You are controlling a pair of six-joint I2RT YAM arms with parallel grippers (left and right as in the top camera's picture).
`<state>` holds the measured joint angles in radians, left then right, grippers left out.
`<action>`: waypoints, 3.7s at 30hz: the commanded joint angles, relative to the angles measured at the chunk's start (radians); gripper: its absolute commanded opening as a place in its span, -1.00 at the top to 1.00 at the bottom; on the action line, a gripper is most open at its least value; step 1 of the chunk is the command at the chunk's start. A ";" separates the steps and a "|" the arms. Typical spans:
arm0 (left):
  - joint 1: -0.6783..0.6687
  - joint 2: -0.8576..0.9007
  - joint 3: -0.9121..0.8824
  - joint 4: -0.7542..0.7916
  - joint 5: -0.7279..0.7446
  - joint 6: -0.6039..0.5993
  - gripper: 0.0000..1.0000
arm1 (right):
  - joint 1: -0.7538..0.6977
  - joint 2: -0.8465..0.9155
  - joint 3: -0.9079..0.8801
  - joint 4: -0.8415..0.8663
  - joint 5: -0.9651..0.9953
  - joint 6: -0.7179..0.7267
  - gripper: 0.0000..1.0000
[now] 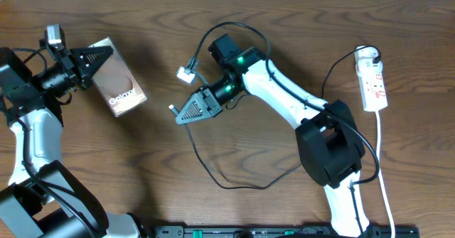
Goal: Plug charger to phone and switch on socket
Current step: 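Lift the plug with the right gripper toward the phone's bottom end, then push the plug into the phone's charging port with the right gripper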
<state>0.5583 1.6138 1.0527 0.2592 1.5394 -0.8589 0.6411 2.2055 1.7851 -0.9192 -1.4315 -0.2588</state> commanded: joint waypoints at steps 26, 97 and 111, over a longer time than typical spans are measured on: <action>-0.117 -0.013 -0.005 0.170 -0.119 -0.091 0.85 | 0.016 0.005 0.020 0.200 -0.129 0.027 0.97; -0.229 -0.013 -0.005 0.338 -0.166 -0.216 0.85 | -0.033 0.005 0.019 0.385 -0.116 0.229 0.97; -0.257 -0.013 -0.005 0.375 -0.174 -0.216 0.85 | -0.035 0.005 0.019 0.446 -0.100 0.315 0.97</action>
<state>0.3229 1.6138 1.0508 0.6262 1.3445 -1.0592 0.6189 2.2055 1.7851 -0.4965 -1.5299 0.0032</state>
